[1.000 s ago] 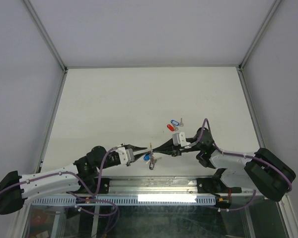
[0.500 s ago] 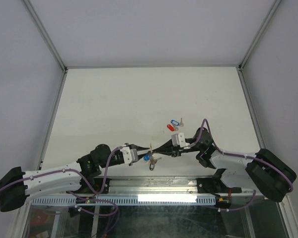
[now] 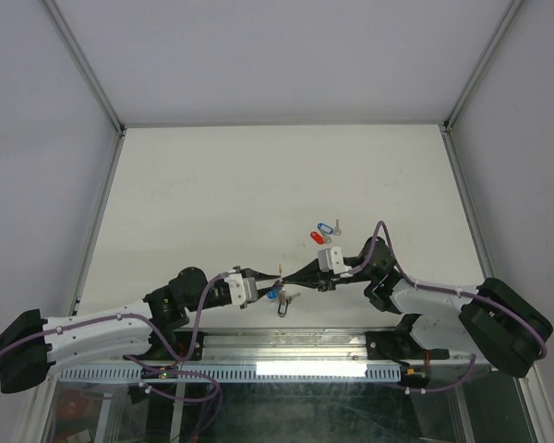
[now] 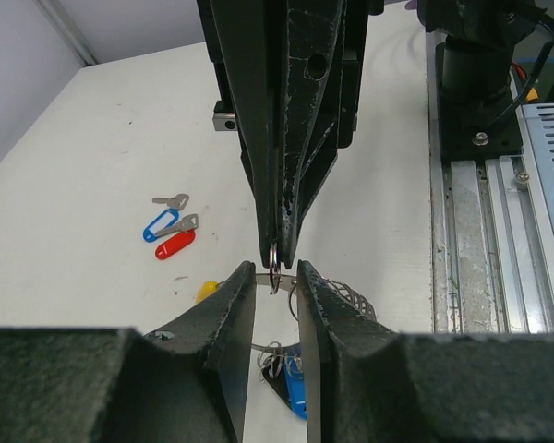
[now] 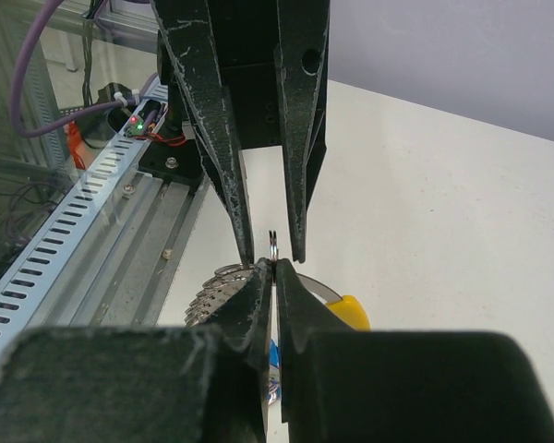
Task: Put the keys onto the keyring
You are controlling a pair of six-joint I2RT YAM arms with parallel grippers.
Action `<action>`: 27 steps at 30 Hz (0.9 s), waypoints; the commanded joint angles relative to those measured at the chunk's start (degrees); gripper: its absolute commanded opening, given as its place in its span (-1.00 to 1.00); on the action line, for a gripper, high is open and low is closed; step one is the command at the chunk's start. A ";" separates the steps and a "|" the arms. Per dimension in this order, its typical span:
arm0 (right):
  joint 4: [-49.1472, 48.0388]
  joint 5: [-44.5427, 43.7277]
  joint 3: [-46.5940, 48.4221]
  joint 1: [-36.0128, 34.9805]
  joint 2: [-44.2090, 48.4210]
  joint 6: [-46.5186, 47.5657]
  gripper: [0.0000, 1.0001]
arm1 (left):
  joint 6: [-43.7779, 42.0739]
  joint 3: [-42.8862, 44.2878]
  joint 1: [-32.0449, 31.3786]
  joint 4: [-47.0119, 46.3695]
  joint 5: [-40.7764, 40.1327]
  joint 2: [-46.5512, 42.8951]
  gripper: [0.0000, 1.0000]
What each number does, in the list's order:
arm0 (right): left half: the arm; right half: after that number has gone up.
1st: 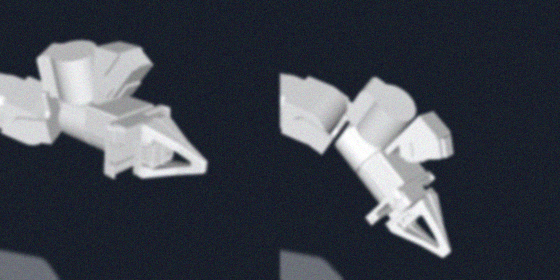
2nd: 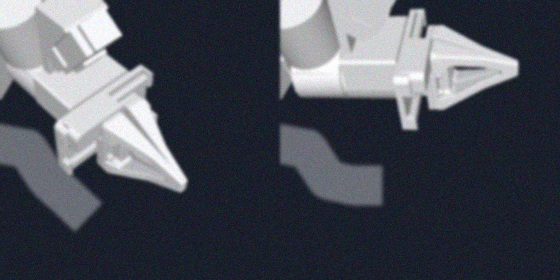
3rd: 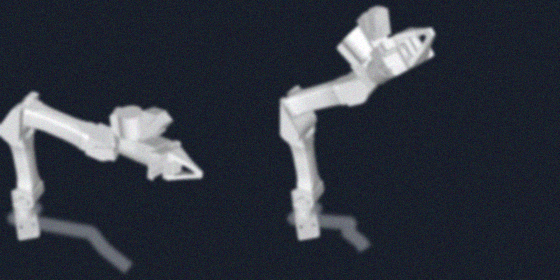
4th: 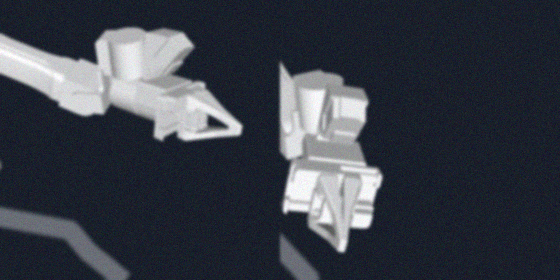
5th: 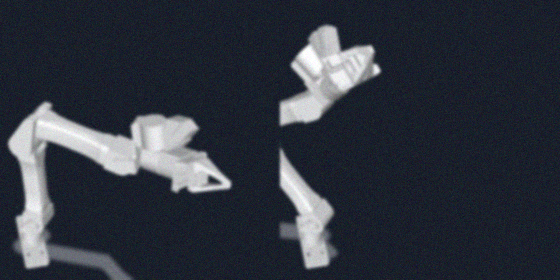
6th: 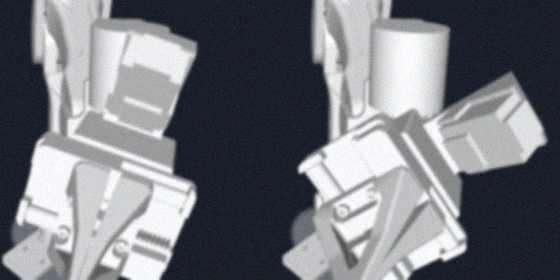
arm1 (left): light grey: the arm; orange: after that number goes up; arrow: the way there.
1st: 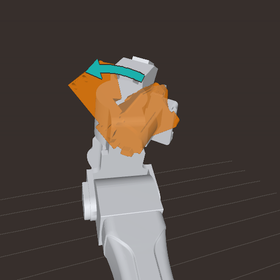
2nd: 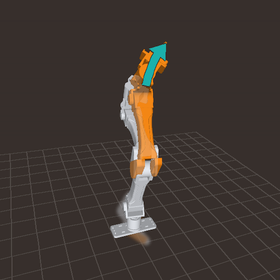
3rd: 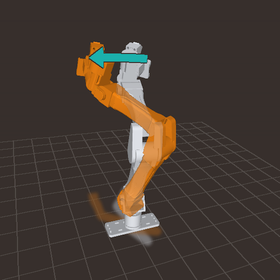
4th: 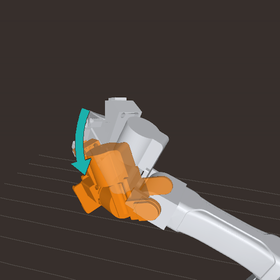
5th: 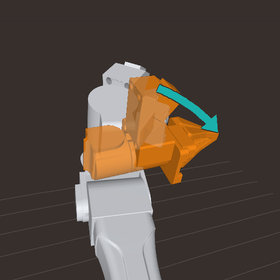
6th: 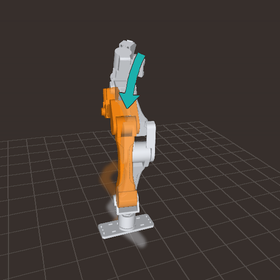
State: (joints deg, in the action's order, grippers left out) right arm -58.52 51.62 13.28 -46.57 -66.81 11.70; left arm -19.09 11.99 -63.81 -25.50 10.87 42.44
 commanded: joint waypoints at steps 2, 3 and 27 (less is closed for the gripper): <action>-1.44 -1.92 1.88 -0.33 2.92 1.04 -0.95 | 0.04 0.93 -0.52 -0.52 0.53 -3.23 -0.50; -1.42 -1.92 1.84 -0.35 3.01 1.04 -0.95 | 0.17 0.67 -0.52 -0.53 0.35 -3.58 -0.50; -0.98 -1.19 2.11 -0.36 3.61 0.95 -0.95 | 1.24 -0.33 -0.52 -1.85 -2.75 -2.15 -0.48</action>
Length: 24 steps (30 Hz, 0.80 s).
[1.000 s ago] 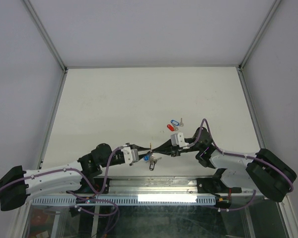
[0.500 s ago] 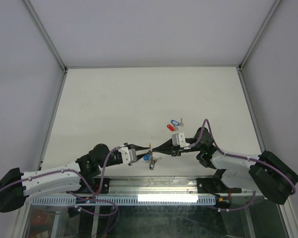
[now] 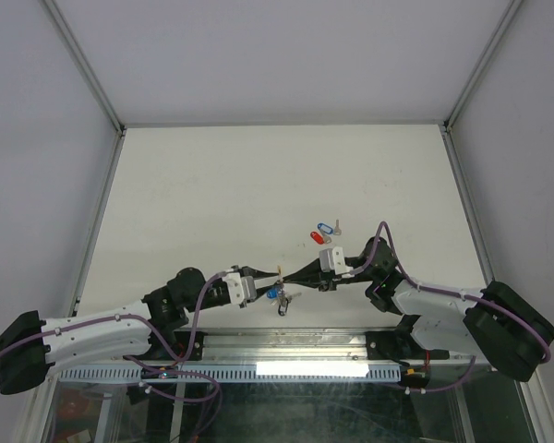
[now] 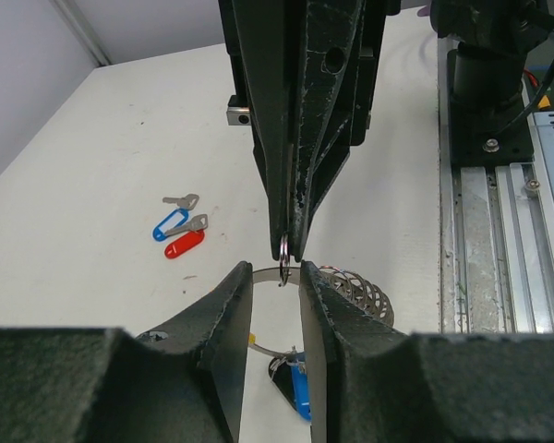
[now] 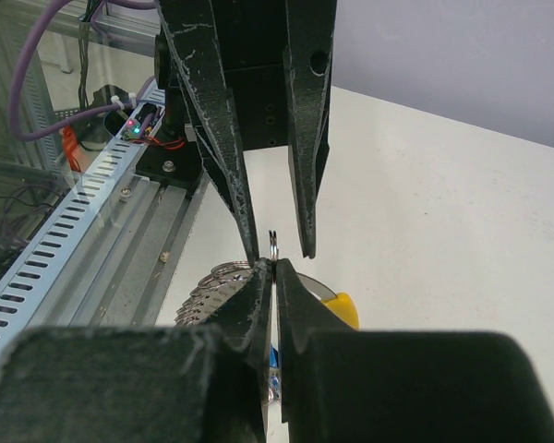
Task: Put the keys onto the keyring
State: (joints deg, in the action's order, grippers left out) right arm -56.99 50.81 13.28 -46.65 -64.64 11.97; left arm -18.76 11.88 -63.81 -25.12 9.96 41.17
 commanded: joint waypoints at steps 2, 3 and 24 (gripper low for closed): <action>-2.49 -0.28 2.19 -0.28 1.32 0.69 -0.95 | 0.99 -0.20 -0.52 -2.20 -2.10 -0.47 -0.49; -2.49 -0.30 2.19 -0.28 1.21 0.69 -0.95 | 1.01 -0.15 -0.52 -2.21 -2.20 -0.21 -0.51; -1.70 0.04 2.82 -0.60 -0.02 1.43 -0.93 | -0.02 2.35 -0.44 -0.53 -3.59 1.37 -0.98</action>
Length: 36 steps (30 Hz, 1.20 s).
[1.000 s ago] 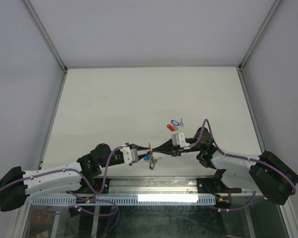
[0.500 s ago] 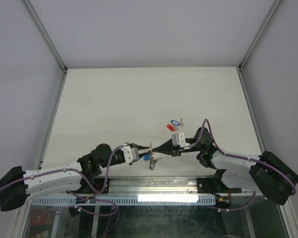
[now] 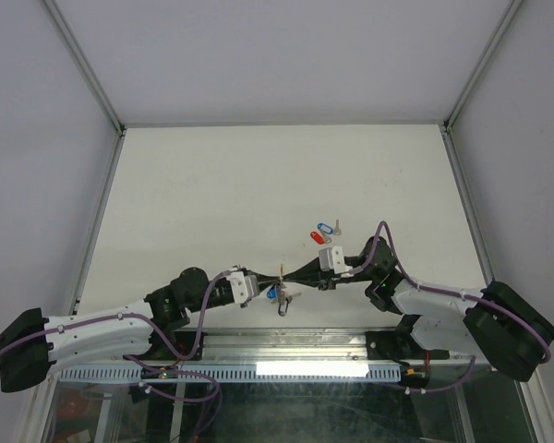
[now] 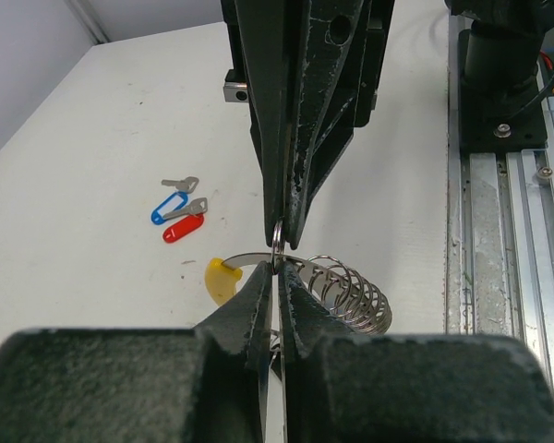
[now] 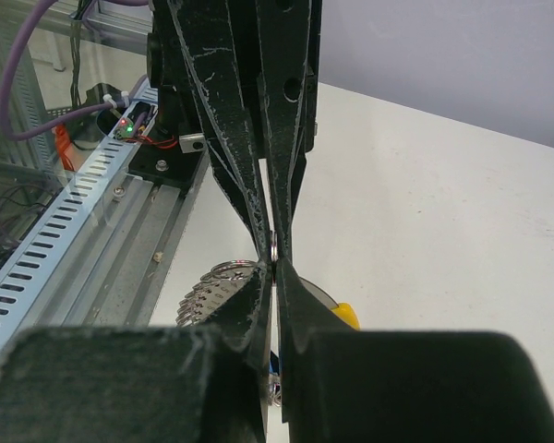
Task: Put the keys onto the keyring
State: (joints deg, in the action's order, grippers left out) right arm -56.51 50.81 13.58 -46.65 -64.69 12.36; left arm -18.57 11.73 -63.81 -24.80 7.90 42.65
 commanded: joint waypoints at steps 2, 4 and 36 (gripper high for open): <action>-1.92 0.07 2.50 -0.60 0.00 1.24 -0.93 | -0.49 3.50 -0.44 0.69 -3.42 -0.10 -1.00; -1.51 -0.10 2.50 -0.64 0.08 1.46 -0.93 | -1.04 4.62 -0.44 2.81 -4.62 -0.24 -1.00; 14.85 -2.86 4.97 -0.63 6.39 5.38 -0.43 | -10.50 24.68 -0.44 34.95 -1.74 7.94 -1.00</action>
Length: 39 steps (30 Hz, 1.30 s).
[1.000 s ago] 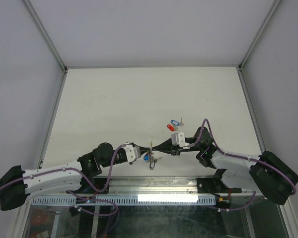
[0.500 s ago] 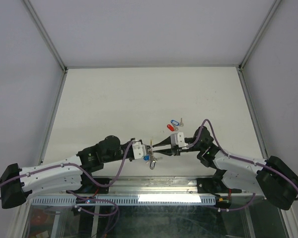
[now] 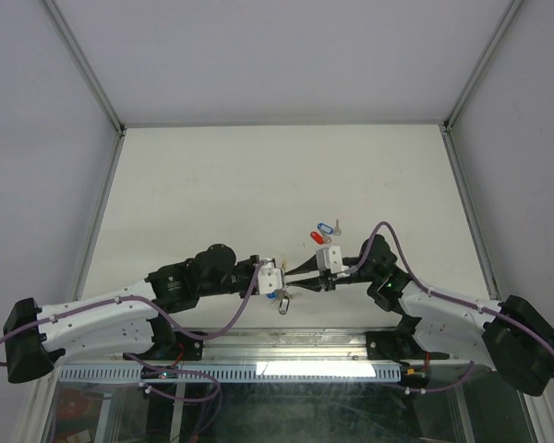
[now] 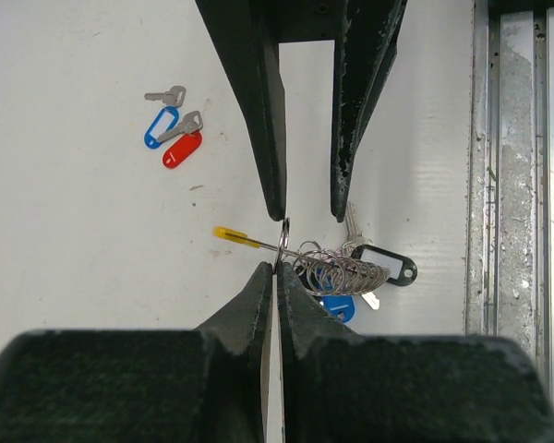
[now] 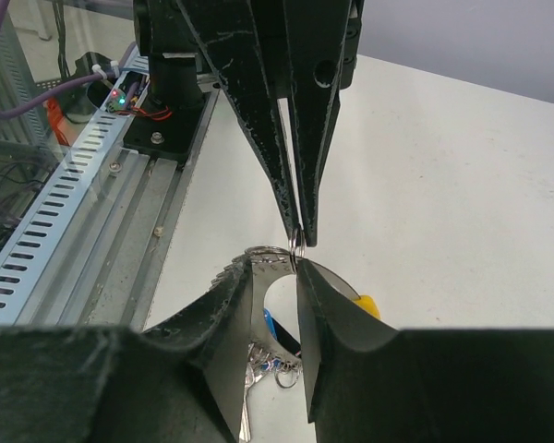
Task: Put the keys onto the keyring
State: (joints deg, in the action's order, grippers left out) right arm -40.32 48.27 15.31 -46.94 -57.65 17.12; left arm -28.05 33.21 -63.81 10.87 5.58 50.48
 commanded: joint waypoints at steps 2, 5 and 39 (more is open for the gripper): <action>-1.34 -0.33 3.63 -0.30 -1.04 0.62 -0.43 | -1.10 3.64 -0.44 -0.19 0.61 0.46 -1.00; -1.43 -0.33 4.20 -0.43 -1.73 0.62 -0.43 | -1.21 4.55 -0.39 0.84 0.66 0.91 -1.00; -0.65 -7.03 5.19 -1.62 -3.41 3.31 -1.00 | 0.38 4.73 -0.44 2.84 -3.37 -1.42 -0.71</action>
State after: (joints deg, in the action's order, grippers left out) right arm -34.92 40.75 19.11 -48.27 -61.82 23.42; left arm -28.95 37.78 -63.81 17.58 4.25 52.40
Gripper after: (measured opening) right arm 0.005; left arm 0.118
